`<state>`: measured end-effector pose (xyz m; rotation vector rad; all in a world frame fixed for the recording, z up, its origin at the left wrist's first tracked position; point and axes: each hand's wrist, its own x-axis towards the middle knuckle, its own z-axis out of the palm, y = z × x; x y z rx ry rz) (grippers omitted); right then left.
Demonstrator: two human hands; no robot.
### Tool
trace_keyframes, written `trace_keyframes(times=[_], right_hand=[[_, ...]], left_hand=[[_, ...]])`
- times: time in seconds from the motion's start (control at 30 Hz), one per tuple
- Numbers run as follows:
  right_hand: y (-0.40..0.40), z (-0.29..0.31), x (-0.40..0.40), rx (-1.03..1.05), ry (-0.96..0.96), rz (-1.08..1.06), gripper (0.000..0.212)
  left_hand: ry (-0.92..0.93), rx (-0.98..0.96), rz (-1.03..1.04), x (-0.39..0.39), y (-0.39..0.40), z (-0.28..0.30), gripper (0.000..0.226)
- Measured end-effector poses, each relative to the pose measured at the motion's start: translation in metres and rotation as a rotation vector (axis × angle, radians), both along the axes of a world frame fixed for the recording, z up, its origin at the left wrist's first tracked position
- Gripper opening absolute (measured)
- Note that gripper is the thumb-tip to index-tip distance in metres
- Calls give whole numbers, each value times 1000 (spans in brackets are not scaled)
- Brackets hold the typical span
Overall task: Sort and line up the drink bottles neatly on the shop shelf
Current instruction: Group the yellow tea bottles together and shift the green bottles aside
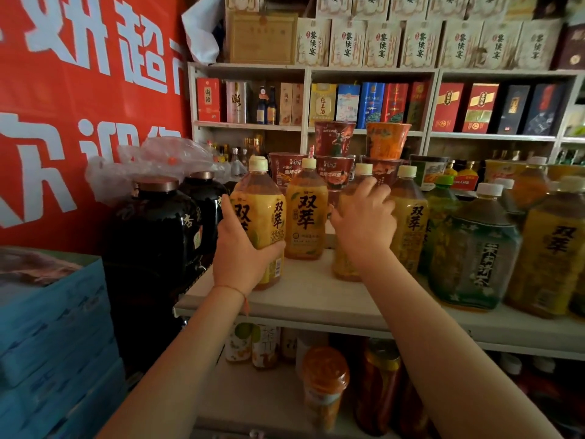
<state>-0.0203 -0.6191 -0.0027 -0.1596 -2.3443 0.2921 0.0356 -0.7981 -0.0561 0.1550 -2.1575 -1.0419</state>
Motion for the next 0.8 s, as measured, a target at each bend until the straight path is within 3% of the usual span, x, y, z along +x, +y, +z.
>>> trace_keyframes(times=[0.07,0.2,0.27,0.33,0.4,0.47,0.6,0.67,0.73,0.8], right_hand=[[6,-3,-5,4,-67,1,101],[11,-2,-4,-26,-45,91,102],[10,-3,0,-38,-68,166,98],[4,-4,5,-25,-74,244,98],[-5,-5,10,-32,-73,336,98],[-12,-3,15,-31,-75,436,94],[6,5,16,-40,-128,591,62],[34,4,13,-10,56,437,53],[60,1,7,-18,248,190,57],[75,-3,-2,-107,179,84,74]], left_hand=[[0,63,-94,-1,-5,-1,131],[-8,91,-115,-2,-8,-2,131],[35,-48,47,1,2,-2,123],[242,-270,179,8,20,-3,101],[471,-430,187,11,40,-6,73],[539,-476,119,8,58,-11,58],[396,-482,-17,3,82,-12,74],[342,-544,-5,1,91,-8,85],[272,-605,71,-7,94,-3,95],[218,-682,138,-16,92,2,102]])
